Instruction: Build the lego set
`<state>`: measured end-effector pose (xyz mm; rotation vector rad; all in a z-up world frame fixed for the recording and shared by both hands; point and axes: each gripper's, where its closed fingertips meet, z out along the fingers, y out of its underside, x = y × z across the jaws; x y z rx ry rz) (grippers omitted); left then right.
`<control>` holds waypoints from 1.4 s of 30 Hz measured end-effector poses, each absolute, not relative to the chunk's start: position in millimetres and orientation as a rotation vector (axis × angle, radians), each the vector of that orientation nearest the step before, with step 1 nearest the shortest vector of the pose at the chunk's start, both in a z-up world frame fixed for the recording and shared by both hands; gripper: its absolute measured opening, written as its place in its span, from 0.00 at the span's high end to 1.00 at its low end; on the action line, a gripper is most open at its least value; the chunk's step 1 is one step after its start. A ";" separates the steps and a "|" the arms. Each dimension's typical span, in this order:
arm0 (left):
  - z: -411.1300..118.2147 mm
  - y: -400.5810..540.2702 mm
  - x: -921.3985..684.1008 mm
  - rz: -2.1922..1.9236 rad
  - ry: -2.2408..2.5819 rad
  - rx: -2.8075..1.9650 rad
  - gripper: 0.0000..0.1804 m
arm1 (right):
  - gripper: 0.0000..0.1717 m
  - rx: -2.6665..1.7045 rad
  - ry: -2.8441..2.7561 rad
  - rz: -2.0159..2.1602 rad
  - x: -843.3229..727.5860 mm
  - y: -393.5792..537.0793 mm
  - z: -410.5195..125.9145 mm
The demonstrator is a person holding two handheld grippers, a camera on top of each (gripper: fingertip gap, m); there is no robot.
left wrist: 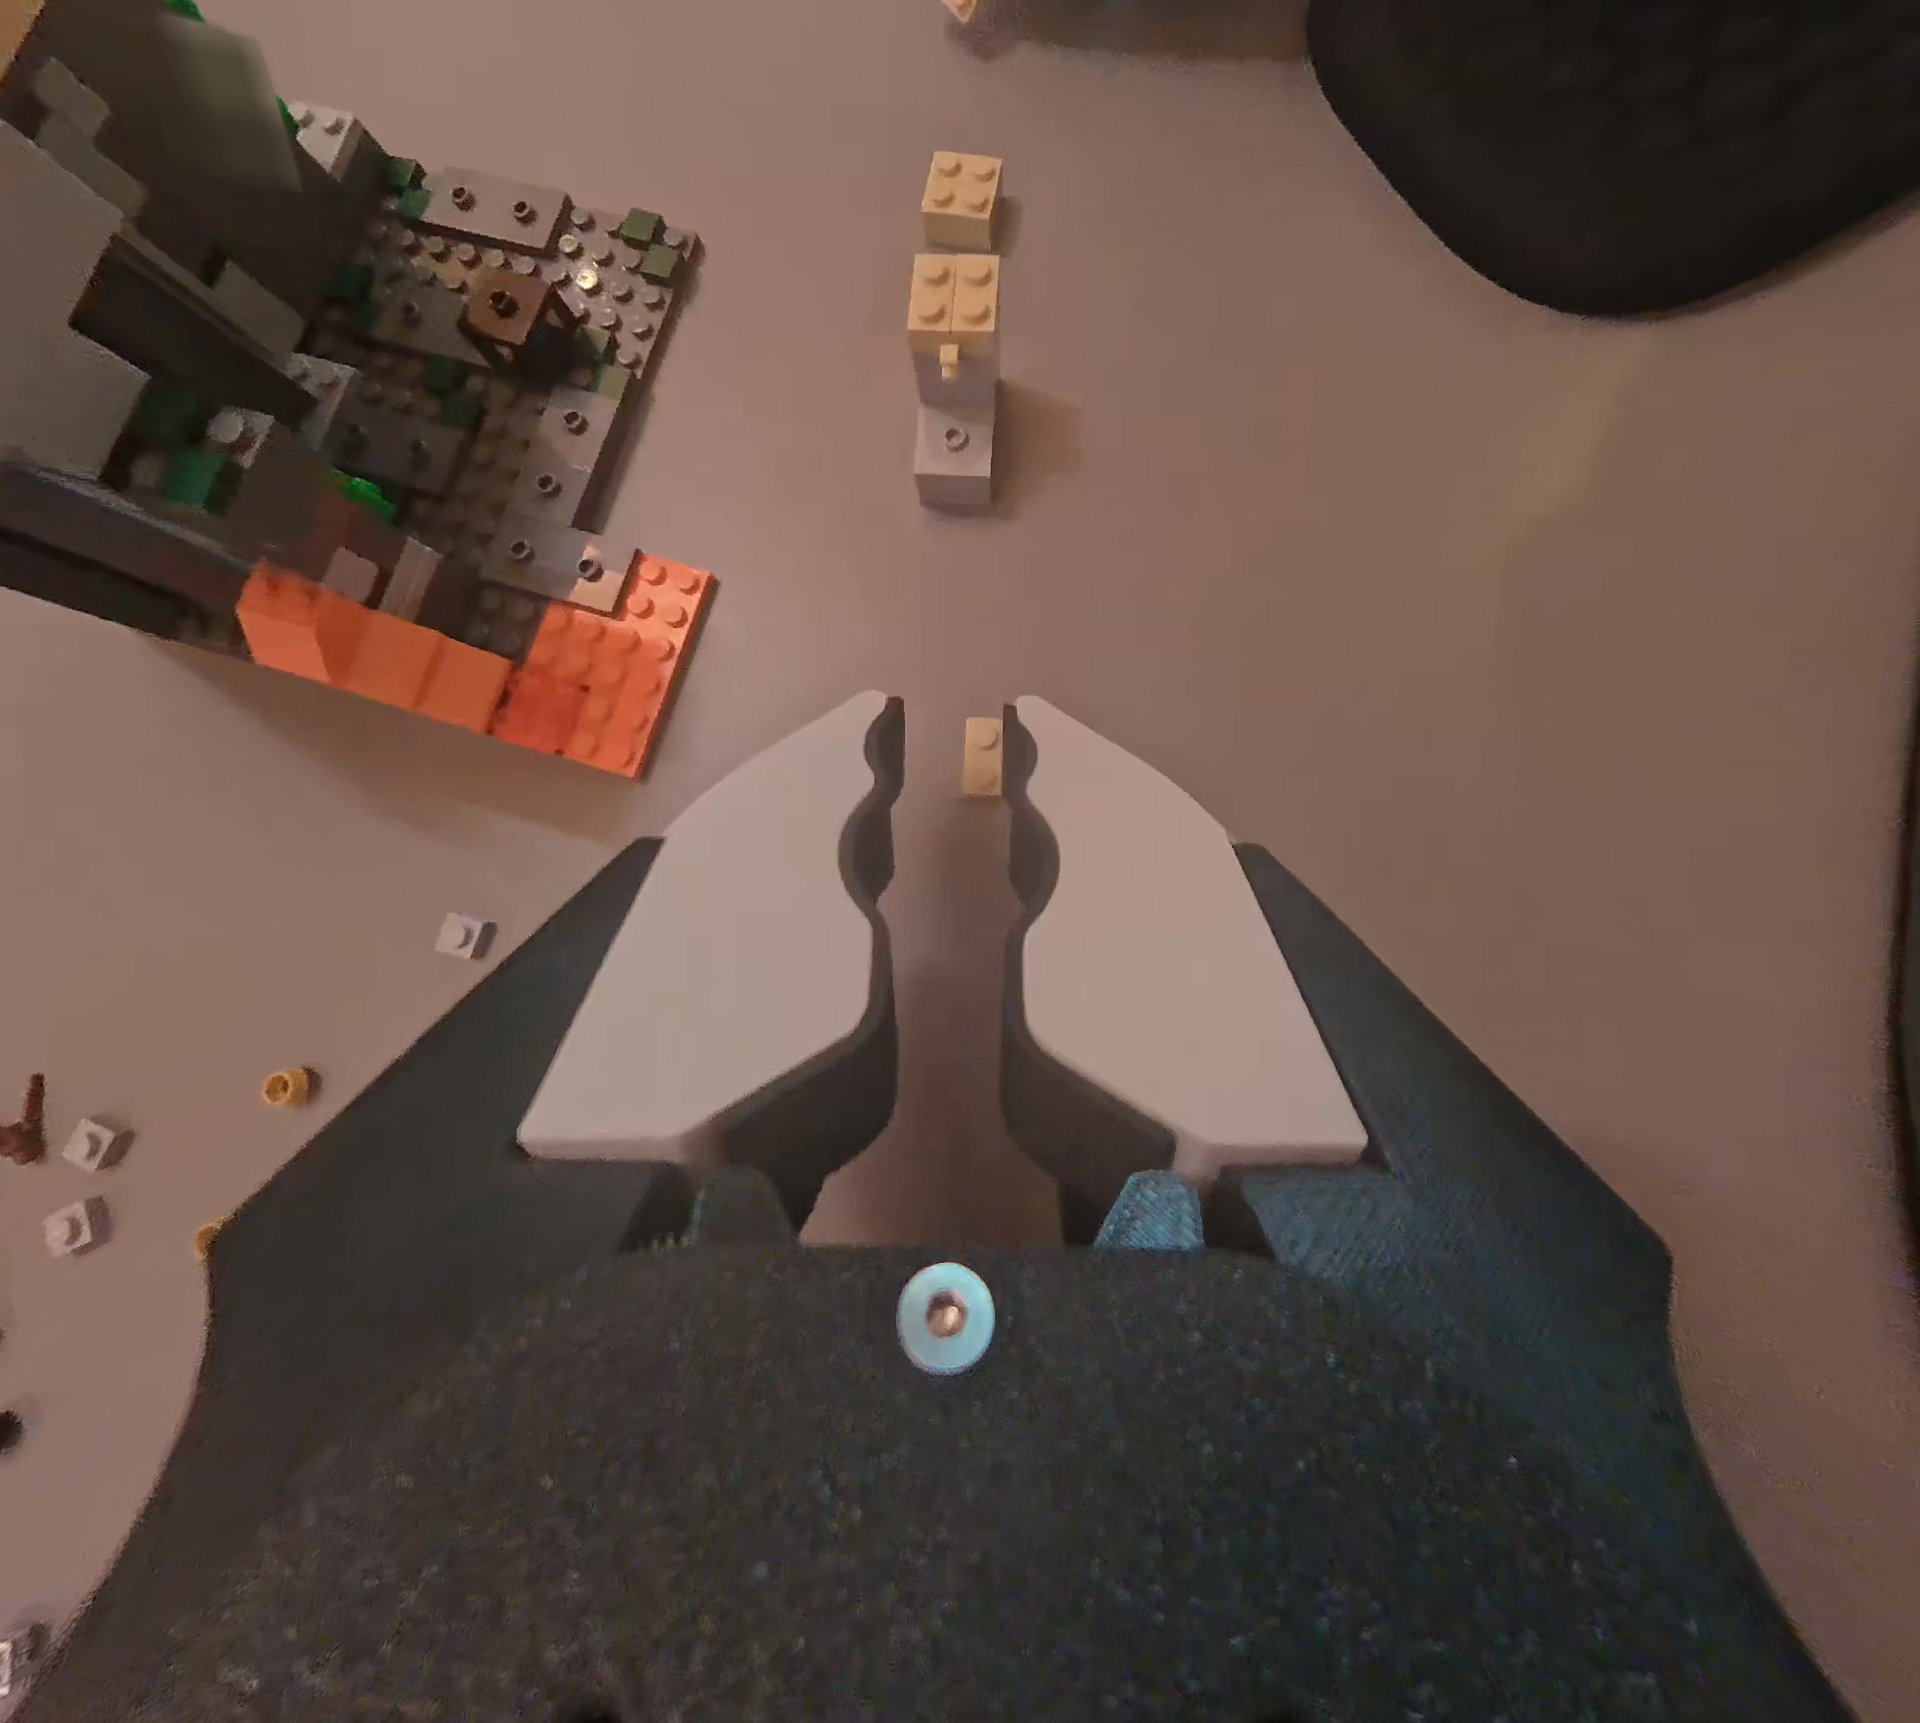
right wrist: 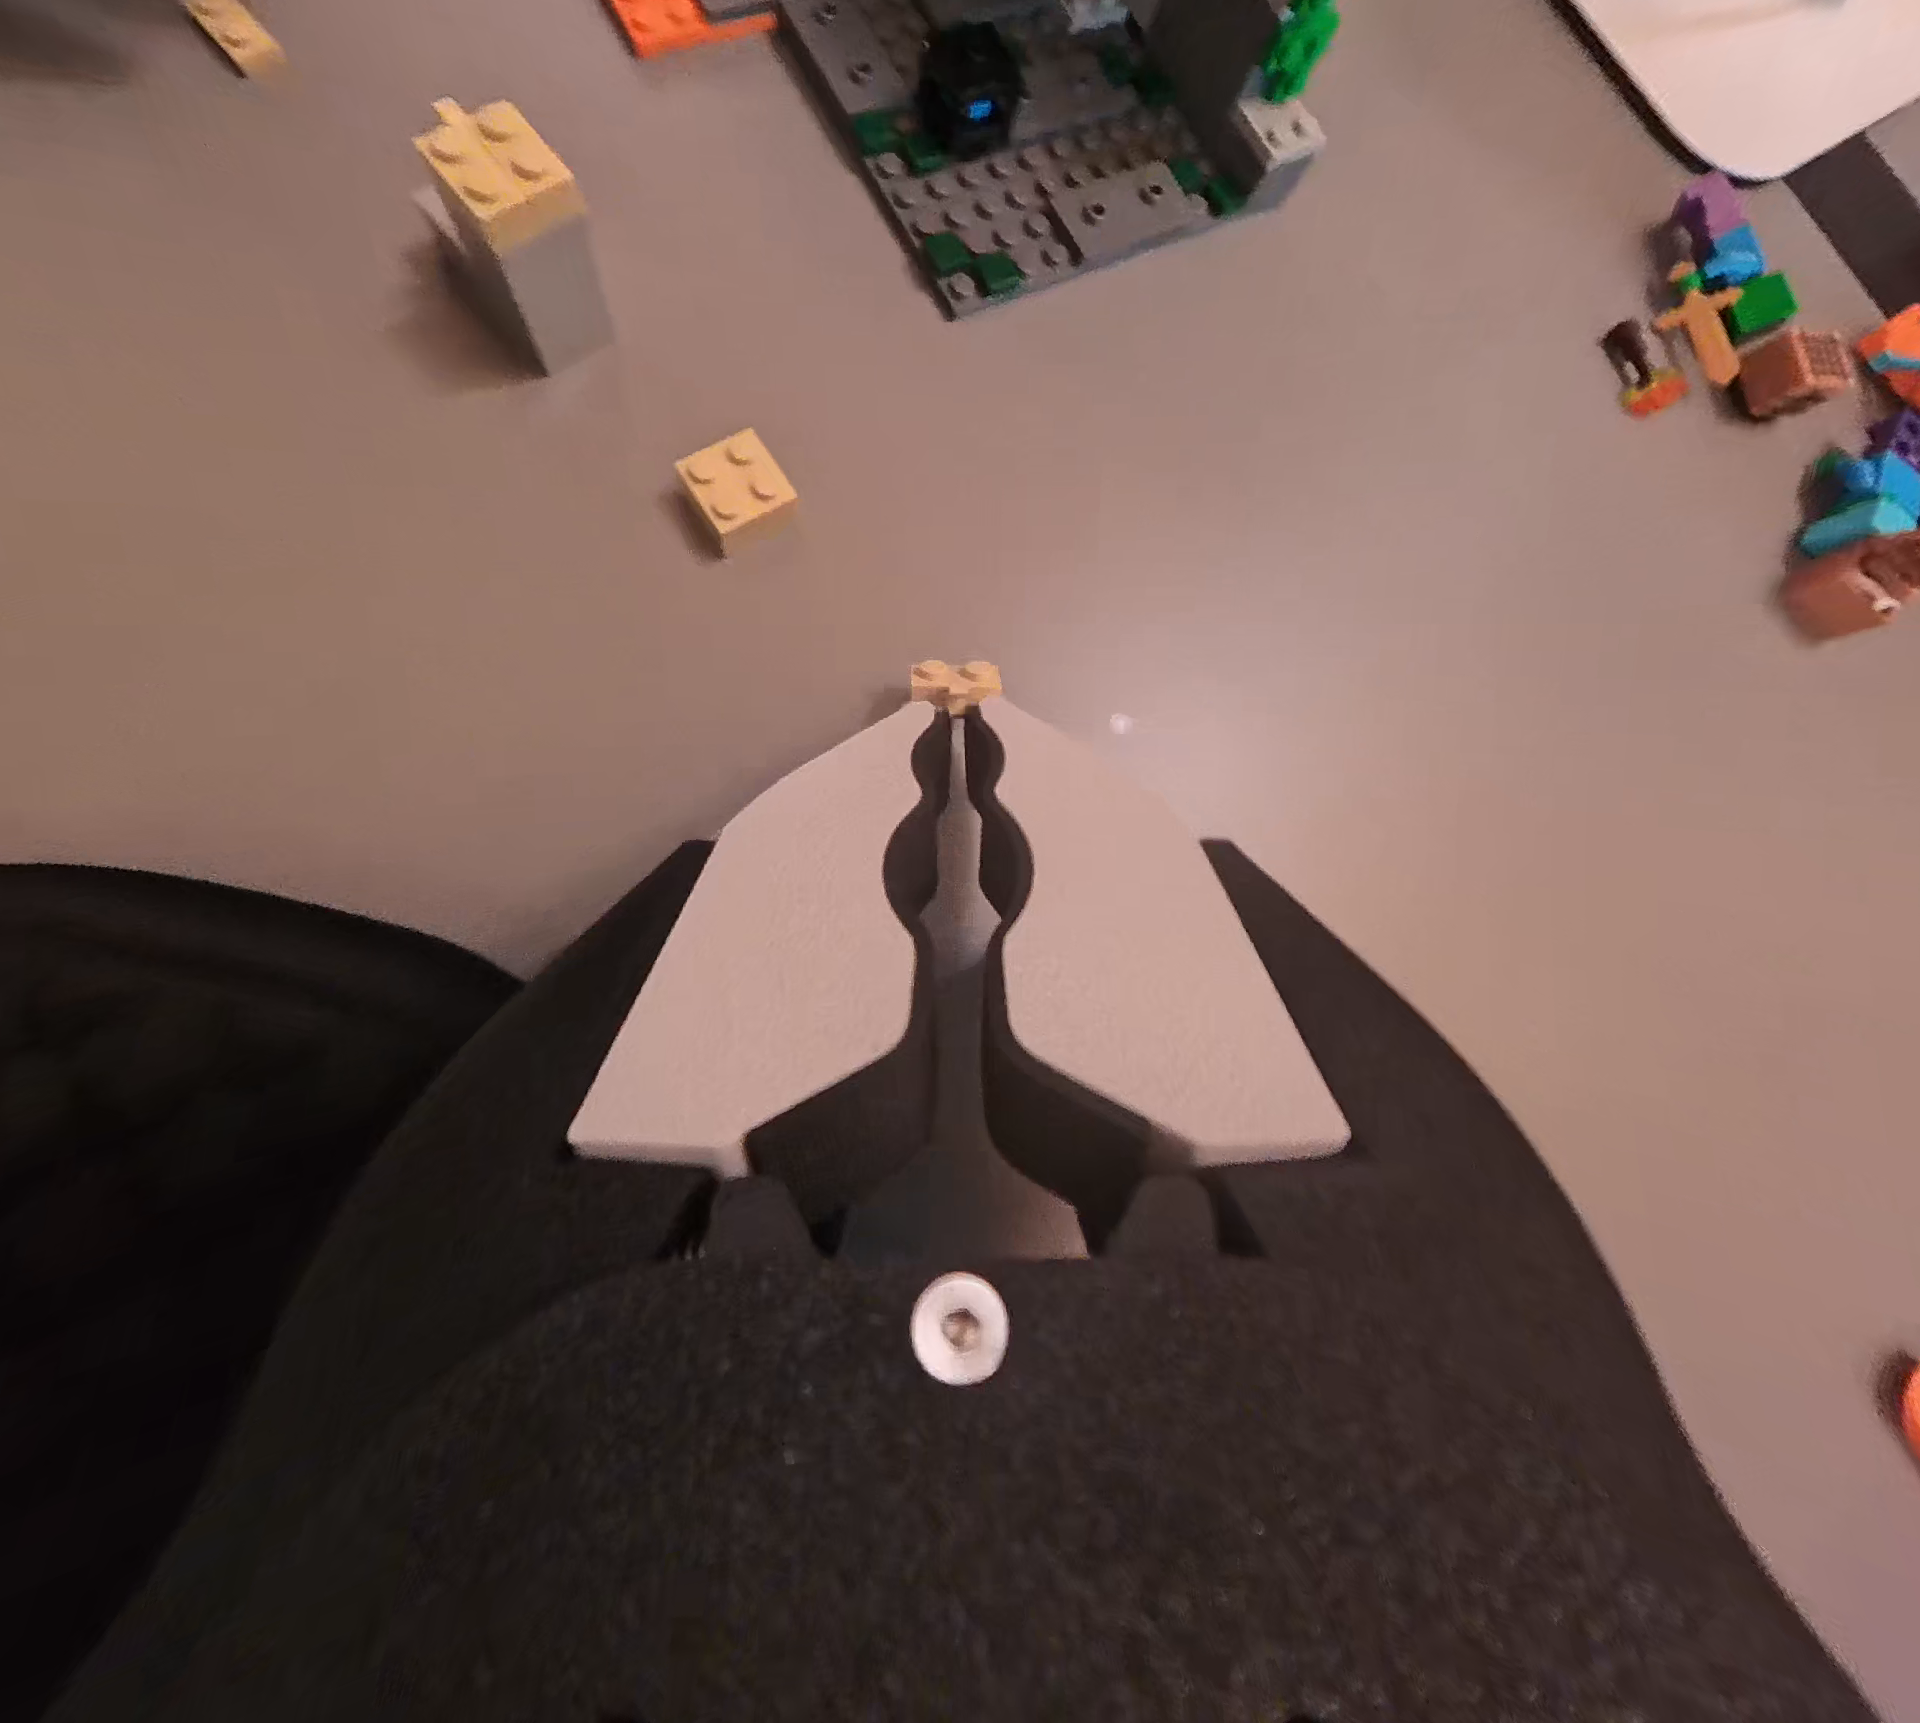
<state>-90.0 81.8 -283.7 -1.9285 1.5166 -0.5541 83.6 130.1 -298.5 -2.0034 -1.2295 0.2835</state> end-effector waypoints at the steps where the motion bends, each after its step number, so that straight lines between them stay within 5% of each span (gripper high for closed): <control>1: -284.0 81.7 -90.9 -0.557 1.517 -1.932 0.90 | 0.99 -2.007 -1.229 0.275 84.8 131.2 -300.0; 26: -270.9 87.8 -88.0 -0.631 1.352 -1.778 0.91 | 0.90 -2.112 -1.174 0.261 92.4 120.4 -298.2; 42: -263.7 91.7 -87.3 -0.611 1.312 -1.710 0.92 | 0.83 -1.717 -0.932 0.450 19.0 142.6 -189.7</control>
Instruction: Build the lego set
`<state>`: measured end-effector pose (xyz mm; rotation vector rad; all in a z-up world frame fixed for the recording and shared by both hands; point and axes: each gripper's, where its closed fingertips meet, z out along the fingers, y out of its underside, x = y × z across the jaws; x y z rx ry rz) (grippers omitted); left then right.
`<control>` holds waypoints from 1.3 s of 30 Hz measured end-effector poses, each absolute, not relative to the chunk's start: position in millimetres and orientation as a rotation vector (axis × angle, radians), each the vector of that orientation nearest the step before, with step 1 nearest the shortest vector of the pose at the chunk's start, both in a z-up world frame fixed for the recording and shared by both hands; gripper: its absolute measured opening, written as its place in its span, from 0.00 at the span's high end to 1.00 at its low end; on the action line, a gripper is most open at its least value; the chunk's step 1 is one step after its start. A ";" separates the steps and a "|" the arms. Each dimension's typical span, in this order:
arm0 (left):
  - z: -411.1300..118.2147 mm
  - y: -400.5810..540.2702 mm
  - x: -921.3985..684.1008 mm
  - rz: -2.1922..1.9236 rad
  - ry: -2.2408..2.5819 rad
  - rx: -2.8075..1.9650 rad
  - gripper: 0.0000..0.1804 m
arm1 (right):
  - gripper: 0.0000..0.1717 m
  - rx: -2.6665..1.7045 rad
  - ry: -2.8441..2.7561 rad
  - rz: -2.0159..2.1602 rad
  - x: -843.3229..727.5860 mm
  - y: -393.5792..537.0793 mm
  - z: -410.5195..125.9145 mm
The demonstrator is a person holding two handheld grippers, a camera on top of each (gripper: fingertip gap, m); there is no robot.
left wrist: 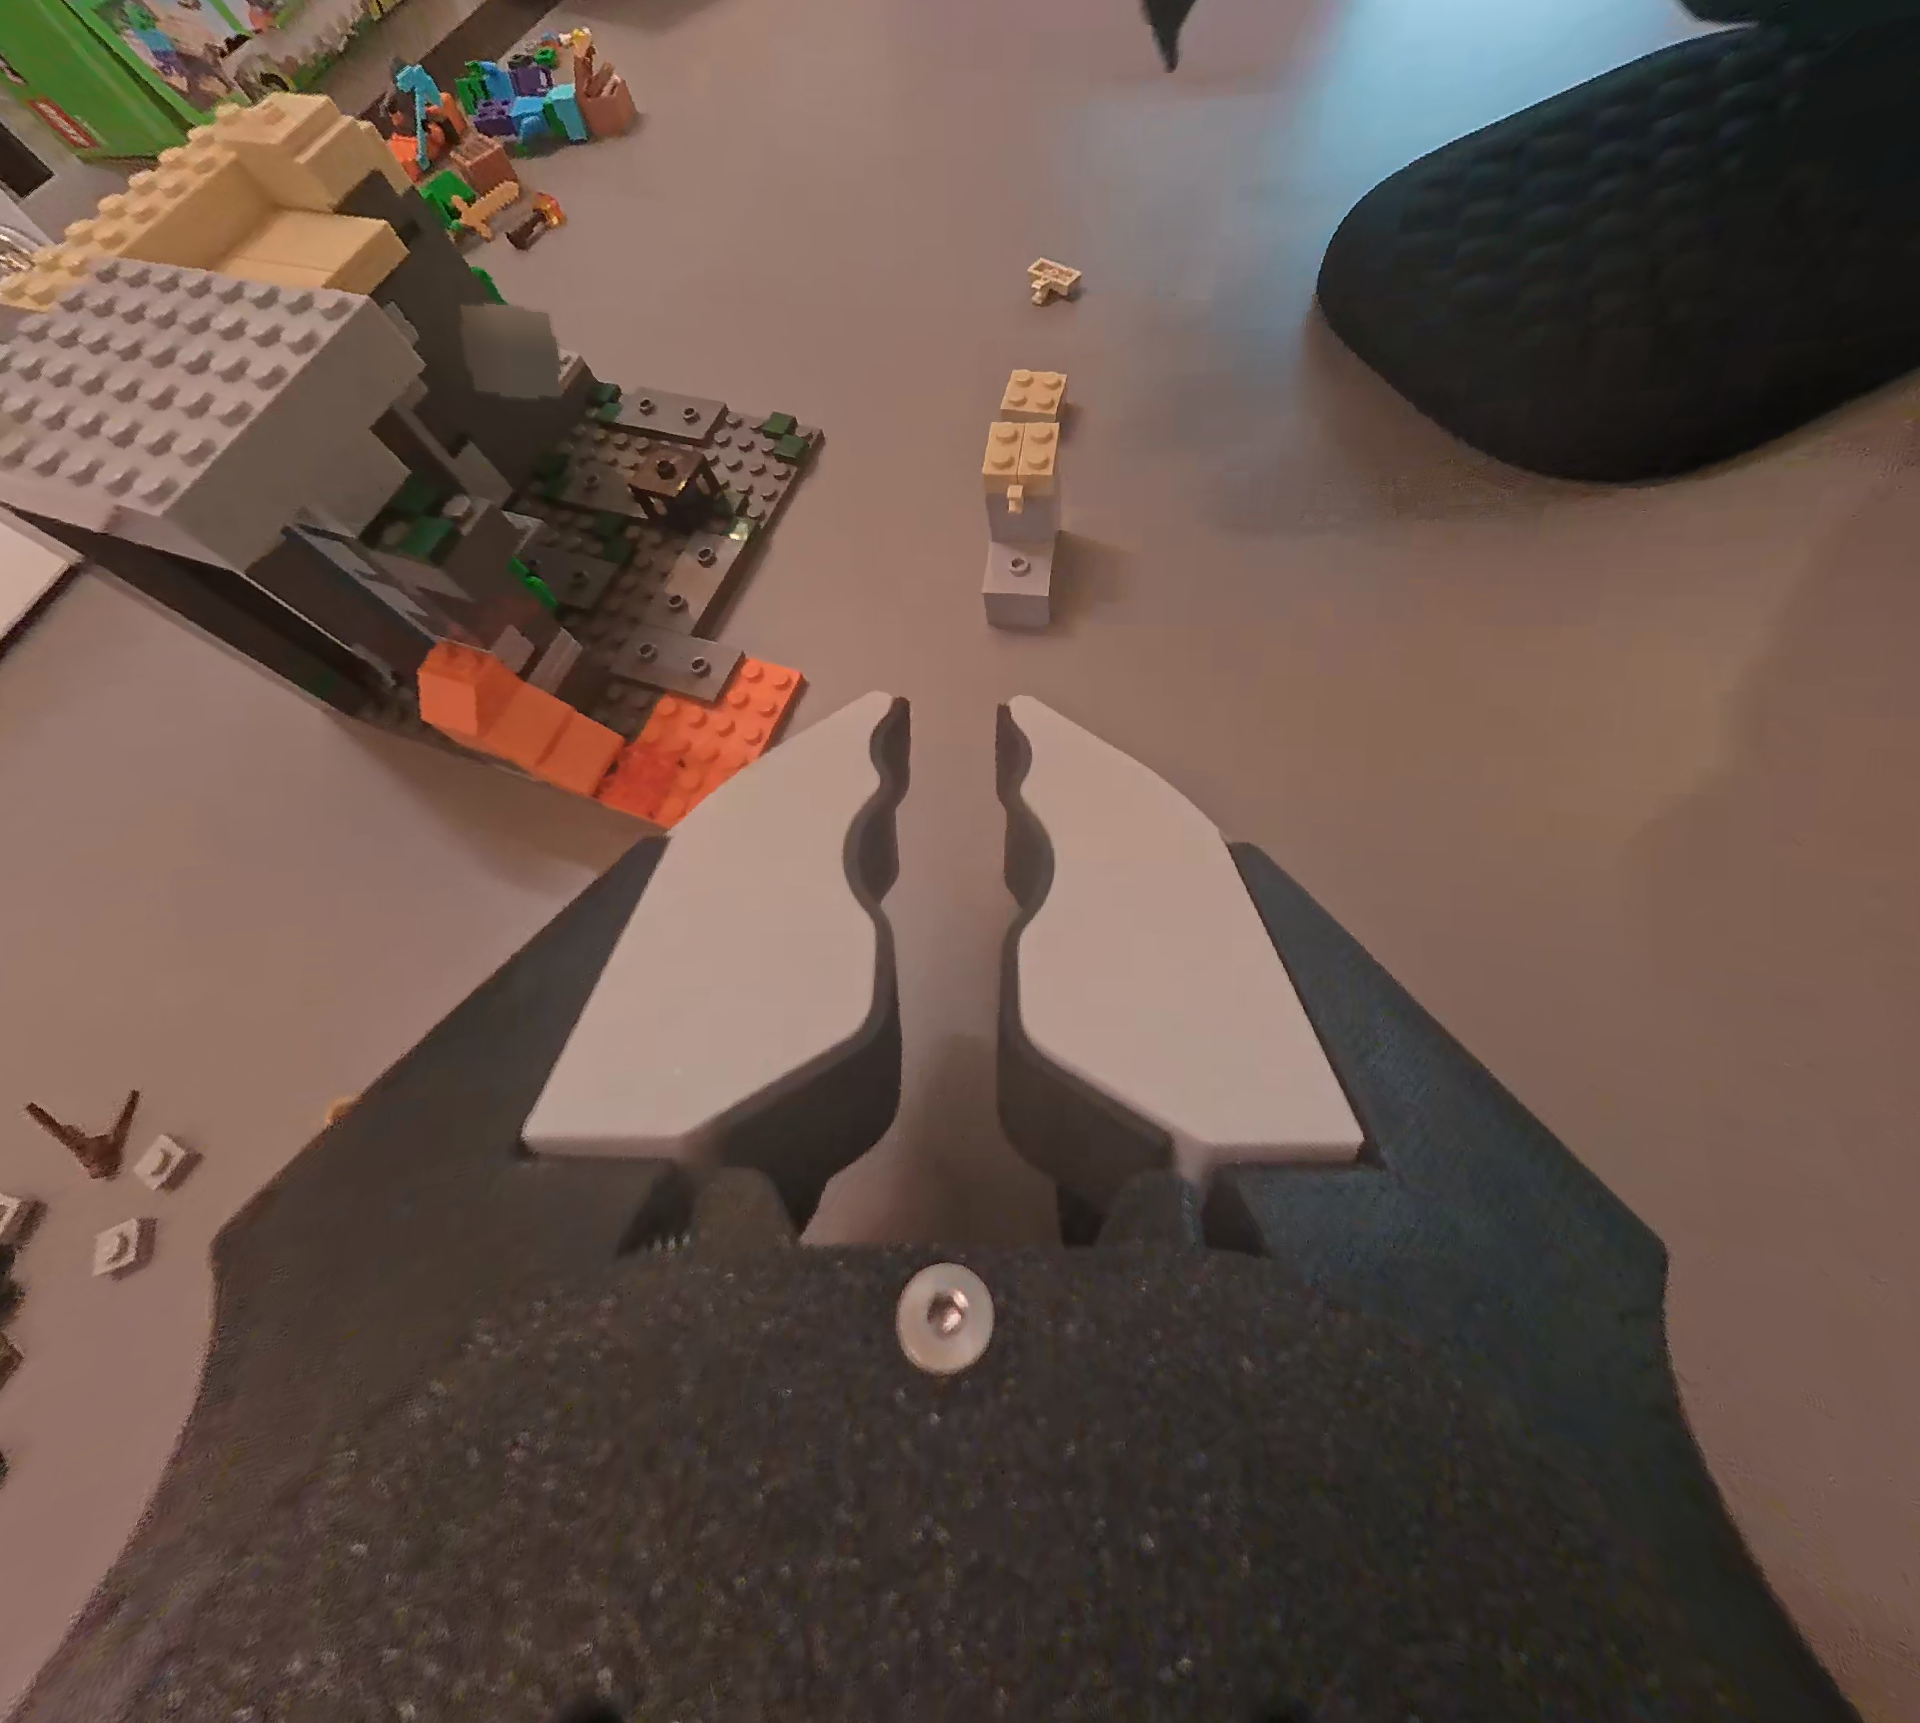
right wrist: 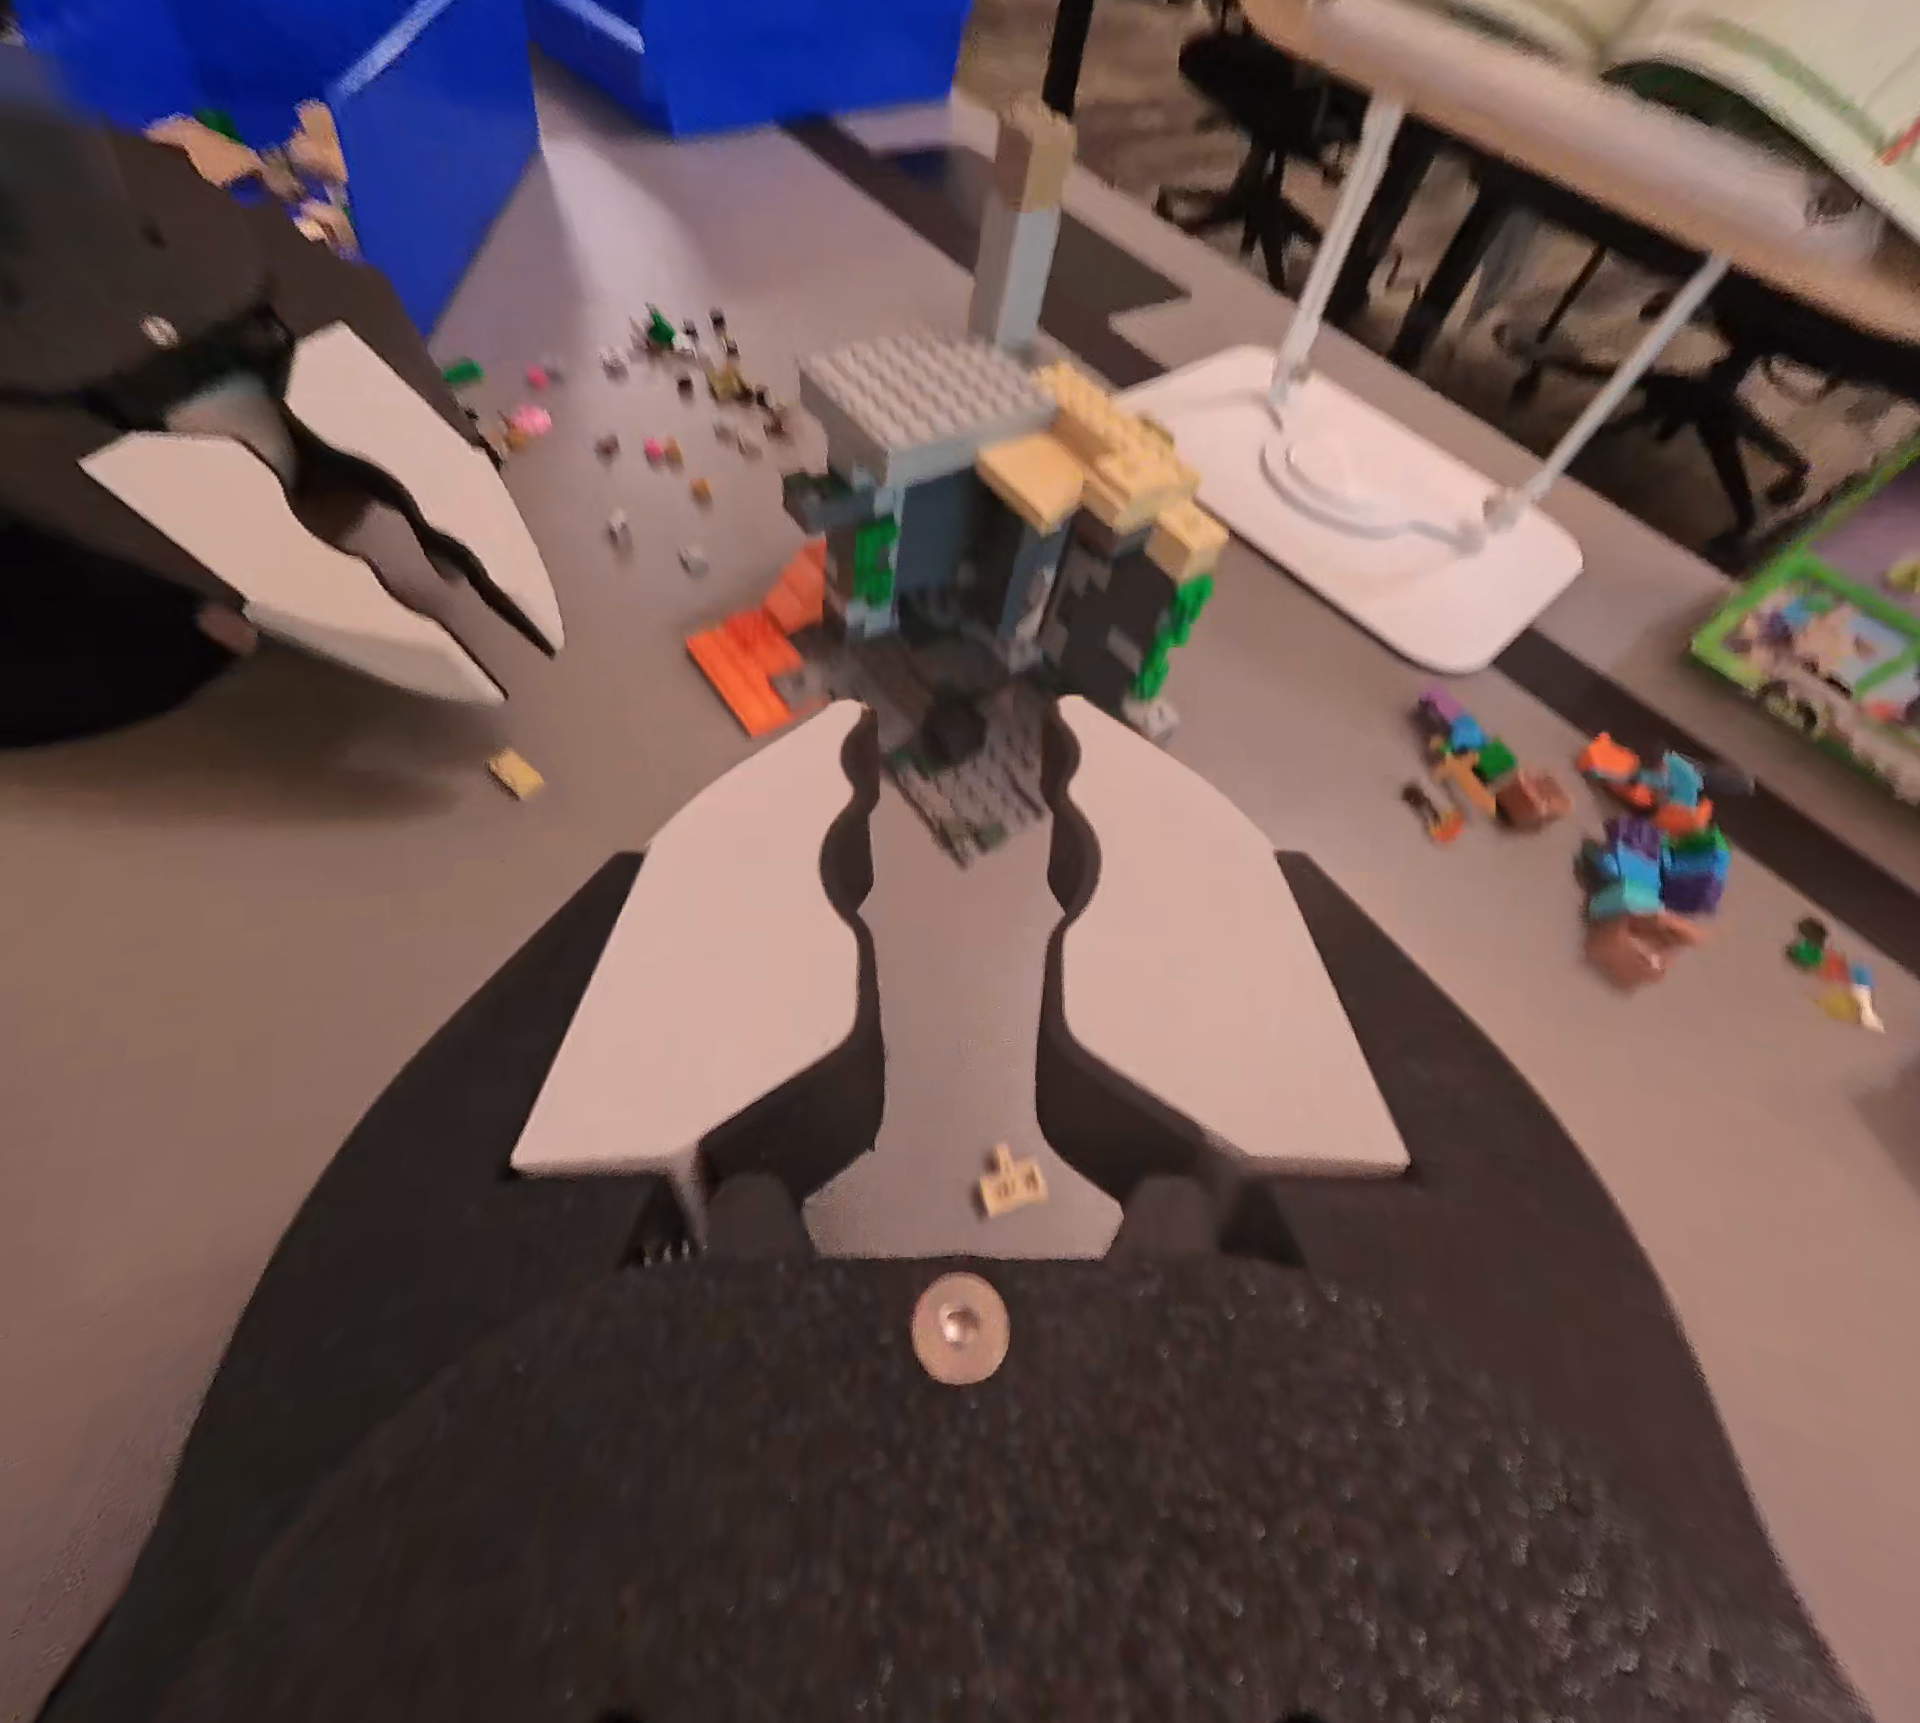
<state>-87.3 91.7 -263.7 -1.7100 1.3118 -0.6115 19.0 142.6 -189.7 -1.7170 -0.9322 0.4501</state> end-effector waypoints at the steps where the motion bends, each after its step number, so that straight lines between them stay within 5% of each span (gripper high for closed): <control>1: -263.1 92.6 -87.3 -0.604 1.308 -1.702 0.91 | 0.83 -1.675 -0.928 0.463 13.6 143.7 -186.4; 39: -266.4 96.7 -89.7 -0.581 1.334 -1.657 0.86 | 0.86 -1.590 -1.174 0.570 -7.9 112.1 -231.7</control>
